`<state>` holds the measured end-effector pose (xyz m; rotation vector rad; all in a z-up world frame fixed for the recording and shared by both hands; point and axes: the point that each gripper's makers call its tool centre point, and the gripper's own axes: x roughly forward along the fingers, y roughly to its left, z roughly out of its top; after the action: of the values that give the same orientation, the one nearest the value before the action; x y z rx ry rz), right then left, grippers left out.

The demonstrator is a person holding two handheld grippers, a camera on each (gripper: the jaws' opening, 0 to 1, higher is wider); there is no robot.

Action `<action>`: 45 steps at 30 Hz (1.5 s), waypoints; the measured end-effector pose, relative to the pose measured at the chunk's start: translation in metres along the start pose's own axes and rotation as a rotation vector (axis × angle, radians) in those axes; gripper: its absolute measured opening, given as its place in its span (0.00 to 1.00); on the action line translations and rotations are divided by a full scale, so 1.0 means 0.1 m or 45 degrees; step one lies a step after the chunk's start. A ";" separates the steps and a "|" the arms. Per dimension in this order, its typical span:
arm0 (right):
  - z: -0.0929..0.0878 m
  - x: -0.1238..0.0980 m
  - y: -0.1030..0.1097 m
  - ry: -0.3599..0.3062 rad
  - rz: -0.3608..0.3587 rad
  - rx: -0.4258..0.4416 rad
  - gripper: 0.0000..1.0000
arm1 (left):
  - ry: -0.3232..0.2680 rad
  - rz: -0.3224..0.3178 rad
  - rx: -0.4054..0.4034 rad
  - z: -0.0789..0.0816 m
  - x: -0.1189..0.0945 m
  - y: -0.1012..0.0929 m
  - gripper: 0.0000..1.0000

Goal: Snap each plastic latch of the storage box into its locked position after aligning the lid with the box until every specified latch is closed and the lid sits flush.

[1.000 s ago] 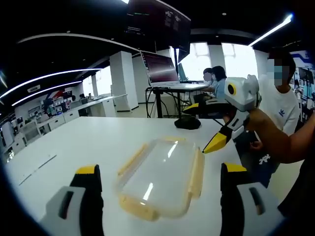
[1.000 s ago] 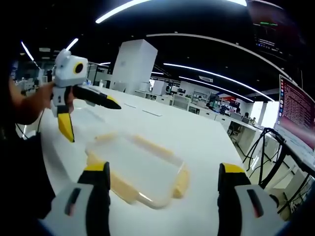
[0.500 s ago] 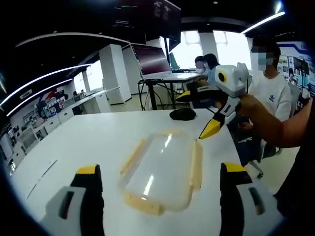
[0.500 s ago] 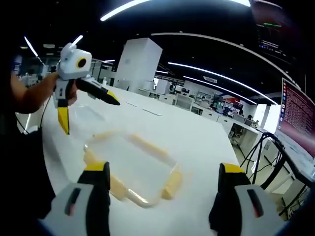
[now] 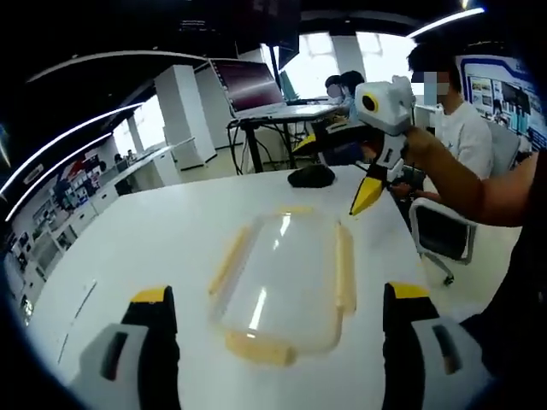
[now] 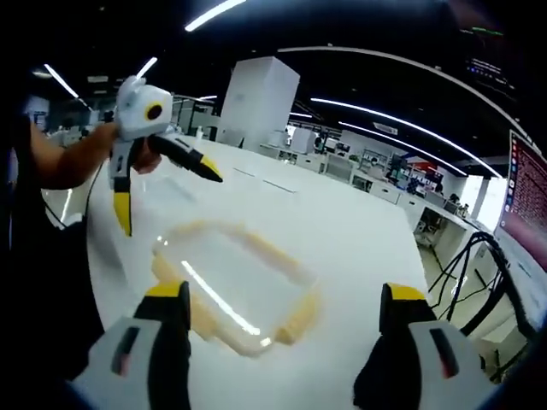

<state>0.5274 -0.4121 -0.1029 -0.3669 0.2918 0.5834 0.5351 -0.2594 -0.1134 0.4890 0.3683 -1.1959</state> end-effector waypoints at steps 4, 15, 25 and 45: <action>0.05 -0.04 -0.07 0.012 0.010 -0.031 0.91 | 0.019 -0.010 0.007 0.02 0.01 0.02 0.99; 0.05 0.01 -0.09 0.118 0.119 -0.143 0.88 | 0.081 -0.031 0.095 0.04 -0.02 0.09 1.00; 0.12 0.00 -0.35 0.185 0.120 -0.189 0.85 | 0.109 -0.032 0.122 0.10 -0.10 0.23 1.00; -0.01 0.13 -0.23 0.298 0.363 -0.542 0.83 | 0.223 0.016 0.145 0.12 -0.10 0.35 0.94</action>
<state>0.5509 -0.4242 -0.1030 -0.8161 0.4502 0.8880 0.5651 -0.2486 -0.0926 0.6965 0.4477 -1.1692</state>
